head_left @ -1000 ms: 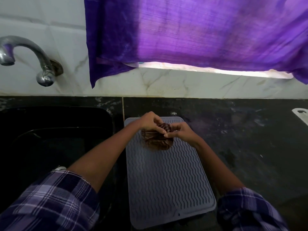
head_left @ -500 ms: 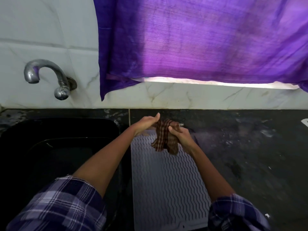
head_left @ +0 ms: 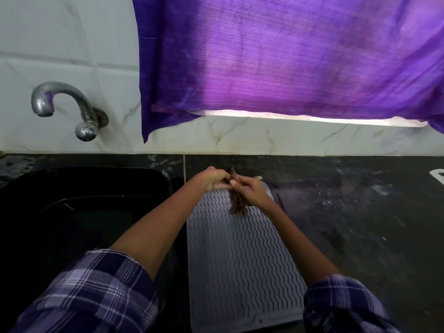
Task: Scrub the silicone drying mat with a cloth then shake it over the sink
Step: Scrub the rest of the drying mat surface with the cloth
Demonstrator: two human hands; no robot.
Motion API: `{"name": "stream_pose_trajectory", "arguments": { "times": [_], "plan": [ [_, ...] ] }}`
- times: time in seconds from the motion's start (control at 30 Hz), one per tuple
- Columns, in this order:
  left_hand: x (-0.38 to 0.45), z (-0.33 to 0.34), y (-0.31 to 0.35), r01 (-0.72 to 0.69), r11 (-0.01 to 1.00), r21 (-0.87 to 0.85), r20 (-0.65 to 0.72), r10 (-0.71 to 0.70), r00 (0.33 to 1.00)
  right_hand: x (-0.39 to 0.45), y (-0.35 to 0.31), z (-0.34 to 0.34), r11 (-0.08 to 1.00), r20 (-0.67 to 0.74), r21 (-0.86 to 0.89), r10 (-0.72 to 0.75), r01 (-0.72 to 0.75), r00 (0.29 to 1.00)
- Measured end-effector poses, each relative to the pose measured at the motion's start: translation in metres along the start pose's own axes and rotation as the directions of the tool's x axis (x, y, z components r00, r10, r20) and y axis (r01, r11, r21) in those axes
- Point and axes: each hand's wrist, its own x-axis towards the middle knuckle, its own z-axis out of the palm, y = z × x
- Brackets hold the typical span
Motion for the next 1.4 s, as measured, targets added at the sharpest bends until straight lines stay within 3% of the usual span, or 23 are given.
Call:
{"name": "stream_pose_trajectory", "arguments": {
  "times": [0.07,0.17,0.2,0.27,0.3,0.33,0.37,0.43,0.5,0.57,0.63,0.73,0.87,0.93,1.03,1.07,1.13,1.23,1.33,1.4],
  "plan": [
    [-0.002,0.004,0.006,0.015,0.993,-0.114,0.014,-0.014,1.0,-0.003,0.002,0.003,0.996,0.073,0.091,-0.005,-0.002,0.997],
    [-0.004,0.002,0.011,0.063,0.973,-0.221,0.137,-0.033,0.99,-0.002,0.012,-0.004,0.972,-0.054,0.23,0.072,-0.057,0.996],
    [-0.002,0.0,0.009,0.071,0.983,-0.171,0.14,-0.047,0.989,0.0,0.013,-0.007,0.949,-0.086,0.297,0.134,-0.103,0.987],
    [0.008,-0.01,-0.003,0.016,0.991,0.136,-0.044,-0.011,0.999,0.007,0.016,-0.014,0.937,-0.133,0.309,0.213,-0.164,0.968],
    [0.013,-0.019,-0.012,0.005,0.915,0.404,-0.165,0.067,0.984,0.011,0.018,-0.019,0.961,-0.174,0.23,0.197,-0.155,0.965],
    [0.016,-0.03,-0.024,0.042,0.738,0.674,-0.23,0.155,0.961,0.018,0.02,-0.025,0.988,-0.217,0.106,0.137,-0.116,0.967],
    [0.019,-0.041,-0.036,0.095,0.5,0.861,-0.216,0.19,0.958,0.026,0.022,-0.029,0.997,-0.242,-0.044,0.053,-0.066,0.969],
    [0.023,-0.055,-0.059,0.105,0.121,0.987,-0.118,0.101,0.988,0.044,0.024,-0.026,0.944,-0.225,-0.33,-0.088,0.009,0.97],
    [0.025,-0.057,-0.069,0.061,-0.057,0.996,-0.059,0.043,0.997,0.059,0.03,-0.003,0.846,-0.141,-0.532,-0.128,0.034,0.982],
    [0.028,-0.053,-0.071,0.052,-0.175,0.983,-0.043,0.056,0.997,0.061,0.045,0.038,0.757,-0.005,-0.652,-0.063,0.045,0.998],
    [0.032,-0.05,-0.069,0.08,-0.256,0.963,-0.059,0.088,0.994,0.06,0.06,0.065,0.713,0.018,-0.701,-0.02,0.027,1.0],
    [0.035,-0.051,-0.066,0.107,-0.298,0.949,-0.079,0.102,0.992,0.071,0.058,0.063,0.669,0.022,-0.743,-0.003,0.018,1.0],
    [0.035,-0.058,-0.069,0.085,-0.228,0.97,-0.055,0.137,0.989,0.037,0.049,0.063,0.681,0.056,-0.732,0.043,0.012,0.997],
    [0.037,-0.061,-0.068,0.066,-0.199,0.978,-0.039,0.136,0.99,-0.007,0.05,0.061,0.693,0.19,-0.715,0.063,0.094,0.98],
    [0.032,-0.057,-0.063,0.085,-0.221,0.972,-0.064,0.099,0.993,-0.006,0.034,0.034,0.723,0.385,-0.686,0.263,0.084,0.885],
    [0.031,-0.055,-0.062,0.1,-0.231,0.968,-0.08,0.097,0.992,0.012,0.022,0.025,0.738,0.39,-0.672,0.279,0.064,0.878],
    [0.033,-0.051,-0.063,0.127,-0.241,0.962,-0.101,0.117,0.988,0.053,0.008,0.024,0.757,0.303,-0.65,0.175,0.069,0.937],
    [0.03,-0.047,-0.063,0.15,-0.269,0.951,-0.129,0.096,0.987,0.08,0.007,0.059,0.673,0.225,-0.731,0.081,0.113,0.971],
    [0.032,-0.05,-0.062,0.15,-0.251,0.956,-0.122,0.124,0.985,0.045,0.02,0.083,0.667,0.136,-0.742,0.053,0.066,0.989],
    [0.031,-0.052,-0.06,0.13,-0.265,0.955,-0.104,0.111,0.988,-0.003,0.03,0.082,0.716,0.213,-0.692,0.081,0.092,0.974]
  ]
}}
